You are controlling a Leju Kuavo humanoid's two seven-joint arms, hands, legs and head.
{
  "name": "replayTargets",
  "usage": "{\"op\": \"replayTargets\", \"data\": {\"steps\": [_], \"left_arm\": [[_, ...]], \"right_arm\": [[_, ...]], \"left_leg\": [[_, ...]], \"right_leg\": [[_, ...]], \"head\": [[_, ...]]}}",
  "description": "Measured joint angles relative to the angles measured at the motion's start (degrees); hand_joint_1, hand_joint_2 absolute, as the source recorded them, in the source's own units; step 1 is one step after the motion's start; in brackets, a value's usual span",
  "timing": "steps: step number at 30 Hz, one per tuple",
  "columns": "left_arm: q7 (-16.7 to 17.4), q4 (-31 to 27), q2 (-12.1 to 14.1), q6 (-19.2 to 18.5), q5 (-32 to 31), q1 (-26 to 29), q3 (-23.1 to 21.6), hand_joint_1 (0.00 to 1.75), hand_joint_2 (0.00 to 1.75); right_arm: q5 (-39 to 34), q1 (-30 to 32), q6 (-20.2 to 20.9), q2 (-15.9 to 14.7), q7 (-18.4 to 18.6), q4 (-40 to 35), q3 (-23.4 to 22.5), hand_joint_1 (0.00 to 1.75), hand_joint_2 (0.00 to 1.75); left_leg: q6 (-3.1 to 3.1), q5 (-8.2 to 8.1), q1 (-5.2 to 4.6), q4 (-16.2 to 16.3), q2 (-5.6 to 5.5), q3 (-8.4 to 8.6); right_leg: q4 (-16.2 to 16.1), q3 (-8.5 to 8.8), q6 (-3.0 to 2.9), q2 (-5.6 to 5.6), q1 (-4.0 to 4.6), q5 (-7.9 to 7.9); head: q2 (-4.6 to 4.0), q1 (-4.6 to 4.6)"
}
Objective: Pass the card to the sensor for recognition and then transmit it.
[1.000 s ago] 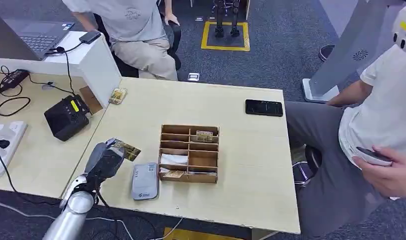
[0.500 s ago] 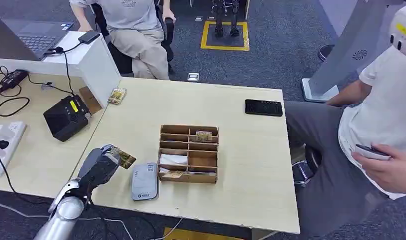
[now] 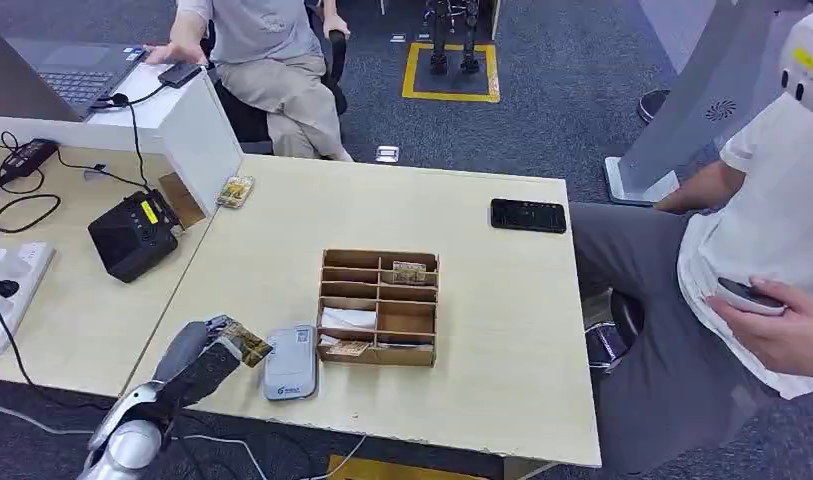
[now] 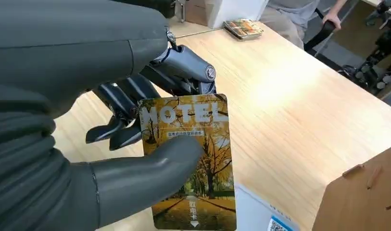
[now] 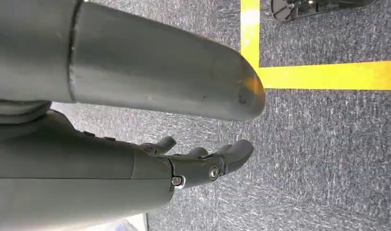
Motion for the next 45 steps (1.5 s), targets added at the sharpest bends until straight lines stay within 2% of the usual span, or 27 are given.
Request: {"op": "replayTargets", "data": {"steps": [11,16,20,27,32,39,45], "left_arm": [[0.11,-0.79,0.02,-0.52,1.14,0.51,-0.02,1.75,1.75],[1.01,-1.05,-0.88,-1.62,7.59,0.24,-0.02,1.75,1.75],[2.6,-1.51,-2.32,-1.49,11.54,-0.56,-0.02,1.75,1.75],[5.95,-1.38,-3.85,-1.18,13.6,-1.96,-0.02,1.75,1.75],[7.52,-0.37,-4.77,-0.28,12.96,-2.58,-0.63,1.75,1.75],[7.89,0.88,-5.55,0.37,12.37,-2.59,-1.73,1.75,1.75],[7.82,2.19,-6.21,1.95,9.16,-2.43,-3.28,1.75,1.75]], "right_arm": [[0.02,-0.02,0.0,0.0,0.0,0.0,-0.35,0.0,0.0],[0.44,-0.02,-0.35,0.09,0.17,0.0,-0.77,0.0,0.0],[0.94,-0.01,-0.48,0.26,0.17,0.0,-0.92,0.0,0.0],[1.05,-0.02,-0.48,0.46,0.17,0.0,-1.27,0.0,0.0],[1.73,-0.02,-0.48,0.48,0.35,0.0,-1.33,0.0,0.0],[1.75,-0.02,-0.48,0.57,0.35,0.0,-1.38,0.0,0.0],[2.03,-0.03,-0.5,0.61,0.31,0.0,-1.38,0.0,0.0]], "left_leg": [[0.0,0.0,0.0,0.0,0.0,0.0],[0.0,0.0,0.0,0.0,0.0,0.01],[0.0,0.0,-0.01,0.01,0.0,0.0],[0.0,0.0,0.0,0.01,0.01,0.02],[0.0,0.0,0.0,0.01,0.01,0.01],[0.0,0.0,-0.01,0.01,0.01,0.01],[0.0,0.0,-0.01,0.01,0.01,0.01]], "right_leg": [[0.0,0.0,0.0,0.0,0.0,0.0],[0.0,0.0,0.0,0.0,0.0,0.0],[0.0,0.0,0.0,0.0,0.0,0.0],[0.0,-0.01,0.0,0.0,0.0,0.01],[0.0,-0.01,0.0,0.0,0.0,0.01],[0.0,-0.01,0.0,0.0,0.0,0.01],[-0.01,0.0,0.0,0.0,0.0,0.01]], "head": [[0.0,0.0],[0.0,0.0],[0.0,0.0],[0.0,0.0],[0.0,0.0],[0.0,0.0],[0.0,0.0]]}}
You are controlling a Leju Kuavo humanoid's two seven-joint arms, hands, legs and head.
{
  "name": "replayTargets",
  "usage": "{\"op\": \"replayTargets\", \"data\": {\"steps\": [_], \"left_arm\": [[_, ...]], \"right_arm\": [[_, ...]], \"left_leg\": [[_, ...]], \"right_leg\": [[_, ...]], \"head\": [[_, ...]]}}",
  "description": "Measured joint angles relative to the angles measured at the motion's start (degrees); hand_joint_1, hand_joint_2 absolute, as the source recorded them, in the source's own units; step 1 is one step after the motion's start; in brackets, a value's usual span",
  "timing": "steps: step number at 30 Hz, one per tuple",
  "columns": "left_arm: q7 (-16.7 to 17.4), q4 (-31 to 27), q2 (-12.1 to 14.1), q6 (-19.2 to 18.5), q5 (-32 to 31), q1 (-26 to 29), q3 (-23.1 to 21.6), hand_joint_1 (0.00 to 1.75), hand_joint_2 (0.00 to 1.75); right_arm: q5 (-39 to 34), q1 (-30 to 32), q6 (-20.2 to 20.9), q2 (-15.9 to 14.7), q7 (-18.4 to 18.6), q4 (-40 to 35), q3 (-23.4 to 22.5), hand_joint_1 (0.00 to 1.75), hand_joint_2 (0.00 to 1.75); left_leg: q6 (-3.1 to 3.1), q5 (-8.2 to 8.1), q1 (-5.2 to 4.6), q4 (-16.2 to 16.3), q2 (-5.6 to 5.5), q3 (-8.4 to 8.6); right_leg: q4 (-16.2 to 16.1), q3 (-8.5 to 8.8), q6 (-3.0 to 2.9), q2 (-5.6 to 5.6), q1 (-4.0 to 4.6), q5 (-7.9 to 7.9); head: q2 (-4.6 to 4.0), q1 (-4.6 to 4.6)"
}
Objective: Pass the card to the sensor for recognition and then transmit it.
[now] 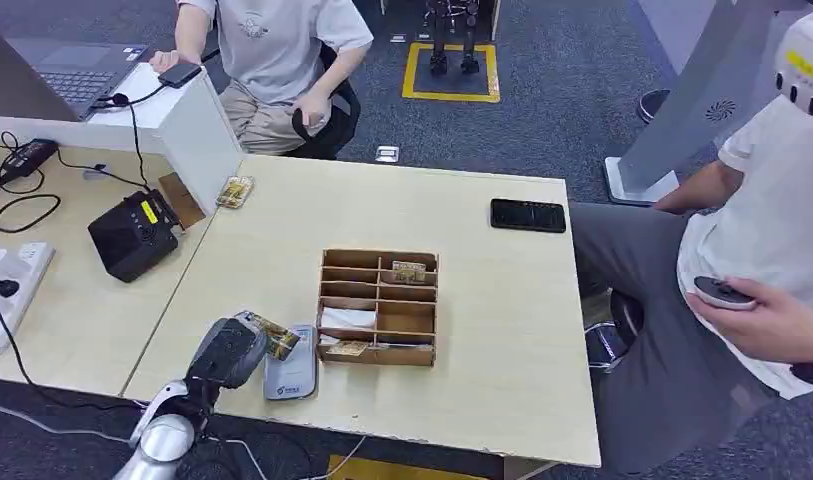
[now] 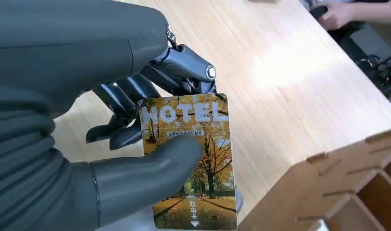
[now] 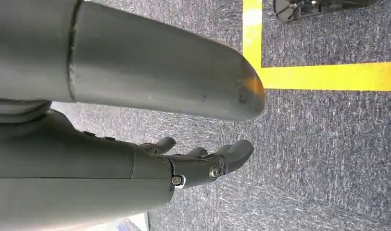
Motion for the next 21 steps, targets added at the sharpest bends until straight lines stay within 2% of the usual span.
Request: {"op": "replayTargets", "data": {"steps": [7,17,21], "left_arm": [[-1.73,0.59,0.02,-1.68,0.9,1.93,-1.31,1.75,1.75],[-1.99,0.59,0.02,-1.84,0.88,3.26,-2.58,1.75,1.75],[-1.51,0.59,-0.02,0.2,-2.06,3.35,-3.06,1.75,1.75]], "right_arm": [[0.02,0.01,-0.09,0.02,-0.13,0.0,-0.44,0.0,0.0],[0.02,0.01,-0.17,0.02,-0.13,0.0,-0.98,0.0,0.0],[0.02,0.01,-0.17,0.02,-0.15,0.0,-1.2,0.0,0.0]], "left_leg": [[0.0,0.0,0.0,0.0,0.0,0.0],[0.0,0.0,0.0,0.0,-0.01,0.0],[0.0,0.0,0.0,0.0,-0.01,0.01]], "right_leg": [[0.0,0.0,0.0,0.0,0.0,0.0],[0.0,0.02,0.0,-0.01,0.0,0.0],[0.0,0.02,0.0,-0.01,0.0,0.0]], "head": [[0.0,-0.02],[0.0,0.0],[0.0,0.0]]}}
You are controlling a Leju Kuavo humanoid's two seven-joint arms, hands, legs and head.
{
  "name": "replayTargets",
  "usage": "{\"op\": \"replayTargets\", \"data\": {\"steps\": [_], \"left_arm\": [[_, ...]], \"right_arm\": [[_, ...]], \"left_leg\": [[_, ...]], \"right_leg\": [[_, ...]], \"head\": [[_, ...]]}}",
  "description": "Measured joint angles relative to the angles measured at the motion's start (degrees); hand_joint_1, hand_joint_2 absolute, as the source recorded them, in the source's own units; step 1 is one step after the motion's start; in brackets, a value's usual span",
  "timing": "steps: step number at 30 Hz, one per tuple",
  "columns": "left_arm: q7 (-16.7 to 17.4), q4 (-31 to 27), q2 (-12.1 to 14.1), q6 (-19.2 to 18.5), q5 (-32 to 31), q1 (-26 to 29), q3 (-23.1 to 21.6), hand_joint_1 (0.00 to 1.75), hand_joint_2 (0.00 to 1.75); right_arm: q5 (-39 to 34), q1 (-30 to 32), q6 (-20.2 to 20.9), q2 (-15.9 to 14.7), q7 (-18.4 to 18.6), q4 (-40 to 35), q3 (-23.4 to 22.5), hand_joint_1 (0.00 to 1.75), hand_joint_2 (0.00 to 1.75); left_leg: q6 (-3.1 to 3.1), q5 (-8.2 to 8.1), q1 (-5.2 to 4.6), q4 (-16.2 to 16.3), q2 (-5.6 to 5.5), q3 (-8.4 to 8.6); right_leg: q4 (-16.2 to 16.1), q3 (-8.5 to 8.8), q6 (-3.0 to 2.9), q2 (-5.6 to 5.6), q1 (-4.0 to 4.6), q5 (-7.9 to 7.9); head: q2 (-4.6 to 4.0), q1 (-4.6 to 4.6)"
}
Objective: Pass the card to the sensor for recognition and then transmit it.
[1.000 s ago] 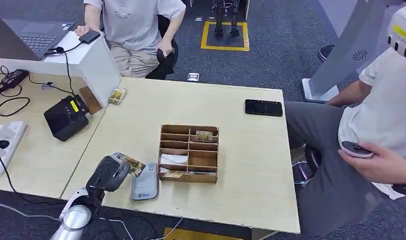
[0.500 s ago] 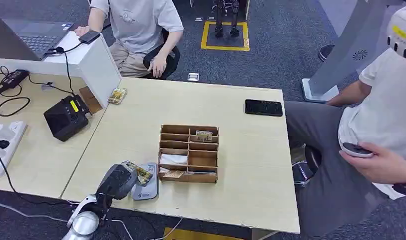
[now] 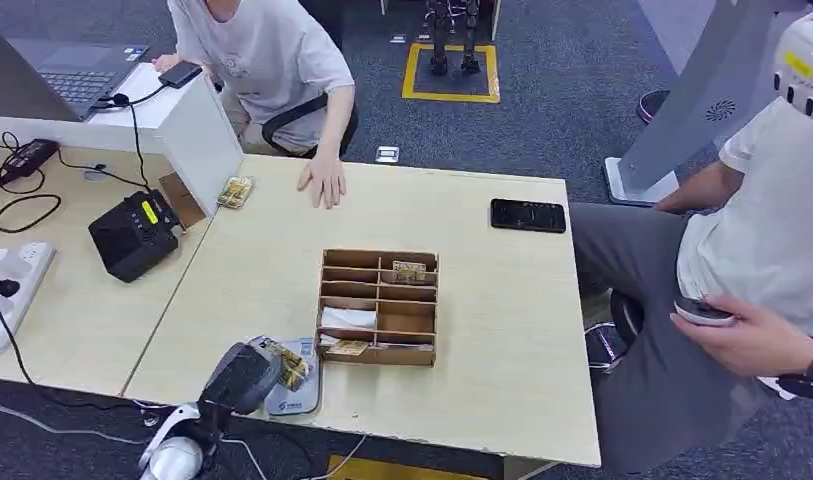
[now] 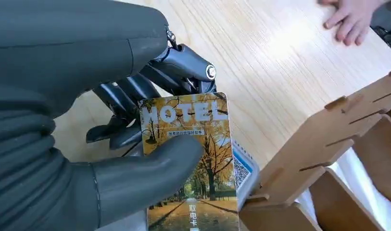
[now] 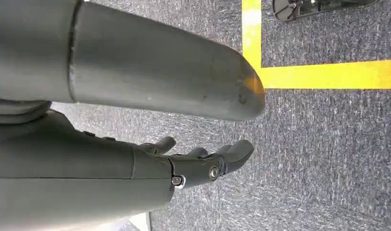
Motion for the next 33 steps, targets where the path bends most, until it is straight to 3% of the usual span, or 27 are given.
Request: {"op": "replayTargets", "data": {"steps": [6,14,19,21,29,33], "left_arm": [[0.68,0.33,-0.81,4.23,-5.13,-0.02,-1.35,1.75,1.75],[0.52,1.97,-2.01,6.45,-7.39,-0.12,-1.51,1.75,1.75],[0.96,2.75,-3.01,11.82,-18.1,-0.27,-2.12,1.75,1.75],[1.03,3.12,-3.39,12.63,-19.75,-0.4,-2.49,1.75,1.75],[0.39,4.24,-4.39,12.59,-19.08,-0.7,-2.56,1.75,1.75],[-4.64,4.46,-5.12,10.04,-11.65,-0.72,-2.4,1.75,1.75]], "right_arm": [[0.09,-0.01,0.0,0.09,0.02,0.0,-0.15,0.0,0.0],[0.85,-0.01,0.0,0.15,0.02,0.0,-0.17,0.0,0.0],[0.9,-0.03,0.13,0.28,-0.11,0.0,-0.24,0.0,0.0],[0.9,-0.03,0.22,0.31,-0.11,0.0,-0.28,0.0,0.0],[1.07,-0.04,0.2,0.33,-0.11,0.0,-0.7,0.0,0.0],[1.88,-0.04,0.2,0.33,-0.18,0.0,-0.94,0.0,0.0]], "left_leg": [[0.0,0.0,0.0,0.0,0.0,0.0],[0.0,0.0,-0.01,0.0,0.0,0.0],[0.0,0.0,-0.01,0.0,0.0,0.01],[0.0,0.0,-0.01,0.0,0.0,0.02],[0.0,0.0,-0.01,0.0,-0.01,0.03],[0.0,0.0,-0.01,0.0,-0.02,0.03]], "right_leg": [[0.0,0.0,0.0,0.0,0.0,0.0],[0.0,0.0,0.0,0.0,0.0,0.0],[0.0,0.01,0.0,0.0,0.0,0.0],[0.0,0.02,0.0,-0.01,0.0,0.0],[0.0,0.04,0.0,-0.01,0.0,0.0],[0.0,0.04,0.0,-0.03,0.0,0.0]], "head": [[0.0,0.02],[0.0,0.0],[0.0,0.0],[0.0,0.02],[0.0,0.02],[0.0,0.0]]}}
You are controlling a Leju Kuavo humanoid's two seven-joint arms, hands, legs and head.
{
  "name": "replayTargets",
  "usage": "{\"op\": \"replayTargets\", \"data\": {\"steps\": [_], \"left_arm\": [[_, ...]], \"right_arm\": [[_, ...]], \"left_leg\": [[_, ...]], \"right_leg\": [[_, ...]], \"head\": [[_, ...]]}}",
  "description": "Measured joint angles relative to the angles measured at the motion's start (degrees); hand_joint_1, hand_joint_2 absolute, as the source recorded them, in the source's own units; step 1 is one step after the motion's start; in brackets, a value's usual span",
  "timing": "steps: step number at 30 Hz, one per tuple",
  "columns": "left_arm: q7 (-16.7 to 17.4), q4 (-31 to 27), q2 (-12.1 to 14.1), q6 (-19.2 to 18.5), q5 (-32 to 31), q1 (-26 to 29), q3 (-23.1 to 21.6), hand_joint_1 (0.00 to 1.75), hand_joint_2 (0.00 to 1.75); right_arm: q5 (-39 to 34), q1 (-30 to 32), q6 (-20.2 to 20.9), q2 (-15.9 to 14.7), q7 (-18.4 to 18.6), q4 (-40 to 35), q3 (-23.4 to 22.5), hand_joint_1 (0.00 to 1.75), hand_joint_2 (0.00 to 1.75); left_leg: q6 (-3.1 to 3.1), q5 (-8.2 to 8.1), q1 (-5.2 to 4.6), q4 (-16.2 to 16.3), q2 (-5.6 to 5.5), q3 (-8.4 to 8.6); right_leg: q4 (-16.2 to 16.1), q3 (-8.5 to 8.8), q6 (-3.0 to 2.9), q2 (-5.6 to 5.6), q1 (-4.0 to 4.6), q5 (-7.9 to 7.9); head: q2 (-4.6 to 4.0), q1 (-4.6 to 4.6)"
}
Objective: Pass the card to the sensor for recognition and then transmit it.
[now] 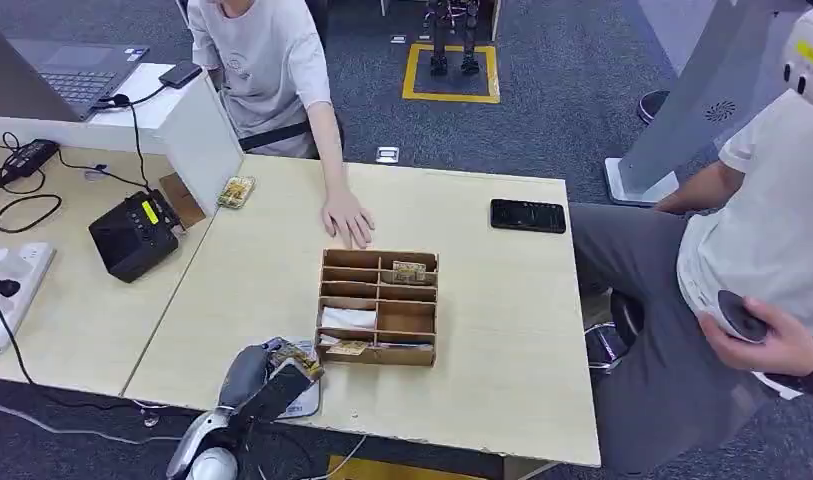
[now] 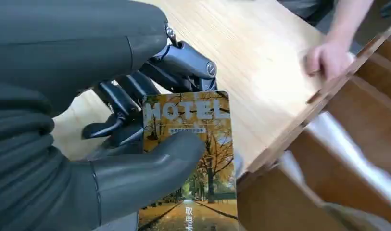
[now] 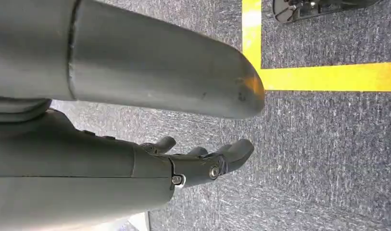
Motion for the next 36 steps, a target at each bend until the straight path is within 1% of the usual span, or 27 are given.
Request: {"op": "replayTargets", "data": {"steps": [2,3,4,7,9,11,13,15,17,19,21,22,25,26,28,29,30,32,36], "left_arm": [[-5.33,-0.5,-0.92,-3.15,10.28,0.15,1.36,1.75,1.75],[-7.02,-1.28,-1.7,-5.08,15.55,0.29,2.35,1.75,1.75],[-7.71,-2.1,-2.34,-5.99,18.64,0.36,3.22,1.75,1.75],[-7.99,-4.13,-3.78,-7.43,24.14,0.26,5.6,1.75,1.75],[-8.55,-5.81,-4.68,-8.67,31.68,0.13,7.9,1.75,1.75],[-9.06,-7.13,-5.38,-9.26,36.91,-0.41,9.97,1.75,1.75],[-9.43,-8.35,-5.88,-9.15,38.85,-1.12,12.11,1.75,1.75],[-9.69,-9.13,-6.16,-8.91,39.48,-1.76,13.63,1.75,1.75],[-10.28,-9.49,-6.47,-8.11,39.48,-2.2,14.75,1.75,1.75],[-11.99,-9.7,-6.9,-6.7,38.58,-2.53,15.54,1.75,1.75],[-14.53,-9.81,-7.3,-3.51,35.03,-3.34,16.17,1.75,1.75],[-15.86,-9.81,-7.32,-1.14,31.95,-3.93,16.26,1.75,1.75],[-17.59,-9.81,-7.3,2.7,26.73,-5.6,16.48,1.75,1.75],[-18.24,-9.81,-7.3,4.8,23.91,-6.12,16.59,1.75,1.75],[-20.09,-9.21,-6.91,12.03,14.5,-7.85,16.68,1.75,1.75],[-20.62,-8.52,-6.53,14.75,10.77,-8.91,16.7,1.75,1.75],[-20.8,-7.76,-6.05,16.43,8.32,-9.88,16.76,1.75,1.75],[-21.1,-6.56,-5.37,17.51,6.98,-11.43,16.98,1.75,1.75],[-21.23,-4.81,-4.61,17.8,6.54,-12.78,17.14,1.75,1.75]], "right_arm": [[0.3,-0.01,-0.02,0.0,-0.11,0.0,-0.07,0.0,0.0],[0.65,-0.03,-0.02,0.0,-0.17,0.0,-0.07,0.0,0.0],[0.94,-0.09,-0.02,0.0,-0.2,0.0,-0.09,0.0,0.0],[1.22,-0.18,-0.02,0.02,-0.24,0.0,-0.11,0.0,0.0],[1.46,-0.17,-0.02,0.02,-0.26,0.0,-0.09,0.0,0.0],[2.14,-0.28,0.0,0.02,-0.33,0.0,-0.09,0.0,0.0],[2.31,-0.33,0.02,0.02,-0.5,0.0,-0.09,0.0,0.0],[2.33,-0.33,0.02,0.02,-0.57,0.0,-0.09,0.0,0.0],[2.53,-0.34,0.02,0.04,-0.57,0.0,-0.09,0.0,0.0],[3.17,-0.36,0.02,0.07,-0.57,0.0,-0.09,0.0,0.0],[3.67,-0.4,0.11,0.07,-0.57,0.0,-0.09,0.0,0.0],[4.2,-0.46,0.29,0.07,-0.57,0.0,-0.09,0.0,0.0],[4.46,-0.65,0.79,0.07,-0.57,0.0,-0.04,0.0,0.0],[4.92,-0.65,0.96,0.07,-0.59,0.0,0.02,0.0,0.0],[6.09,-0.68,1.24,0.07,-0.92,0.0,0.39,0.0,0.0],[6.53,-0.79,1.44,0.07,-1.05,0.0,0.61,0.0,0.0],[6.69,-0.95,1.6,0.07,-1.05,0.0,0.88,0.0,0.0],[7.15,-1.11,1.79,0.07,-1.05,0.0,1.14,0.0,0.0],[7.15,-1.22,1.79,0.07,-1.03,0.0,1.38,0.0,0.0]], "left_leg": [[0.0,0.01,0.0,0.0,-0.1,-0.02],[0.0,0.01,0.0,0.0,-0.11,-0.04],[-0.02,0.03,0.0,0.0,-0.11,-0.04],[-0.02,0.02,-0.01,0.01,-0.07,-0.02],[-0.02,0.02,0.0,0.01,-0.08,-0.02],[-0.03,0.03,0.01,0.01,-0.1,-0.02],[-0.04,0.03,0.02,0.01,-0.09,-0.02],[-0.05,0.04,0.02,0.0,-0.09,-0.02],[-0.06,0.04,0.02,0.0,-0.09,-0.02],[-0.06,0.05,0.02,0.0,-0.09,-0.02],[-0.06,0.05,0.02,0.01,-0.11,-0.03],[-0.06,0.05,0.01,0.01,-0.11,-0.03],[-0.06,0.05,0.0,0.01,-0.1,-0.03],[-0.05,0.05,0.0,0.01,-0.1,-0.03],[-0.04,0.06,0.01,0.02,-0.12,-0.03],[-0.03,0.06,0.01,0.02,-0.13,-0.03],[-0.03,0.06,0.01,0.01,-0.12,-0.02],[-0.04,0.07,0.01,0.01,-0.09,0.0],[-0.04,0.07,0.02,0.01,-0.09,-0.01]], "right_leg": [[0.0,0.0,0.0,-0.09,0.0,0.0],[0.0,0.01,0.0,-0.1,0.0,0.0],[0.0,0.0,0.0,-0.09,0.0,0.0],[0.0,0.0,0.02,-0.04,-0.01,0.02],[0.0,-0.02,0.02,-0.05,0.0,0.02],[0.0,-0.02,0.02,-0.07,0.0,0.02],[0.0,-0.02,0.01,-0.06,0.0,0.02],[0.01,-0.02,0.01,-0.06,0.01,0.02],[0.01,-0.02,0.01,-0.05,0.01,0.02],[0.01,-0.02,0.01,-0.05,0.01,0.02],[0.01,-0.02,0.01,-0.07,0.01,0.02],[0.01,-0.01,0.02,-0.07,0.01,0.02],[0.01,-0.01,0.03,-0.06,0.0,0.03],[0.01,-0.01,0.03,-0.06,0.0,0.03],[0.01,-0.01,0.05,-0.08,0.0,0.04],[0.01,0.0,0.05,-0.09,0.0,0.05],[0.01,0.0,0.04,-0.08,0.0,0.06],[0.01,-0.01,-0.01,-0.05,0.0,0.09],[0.01,-0.02,-0.01,-0.05,0.01,0.09]], "head": [[0.0,0.0],[0.0,0.02],[0.0,0.02],[0.0,0.0],[0.0,0.0],[0.0,0.0],[0.0,0.0],[0.0,0.0],[-0.02,0.0],[0.0,0.0],[0.0,0.02],[0.0,0.0],[0.0,0.02],[0.0,0.0],[0.0,0.02],[0.0,0.02],[0.0,0.0],[0.0,0.0],[-0.02,0.0]]}}
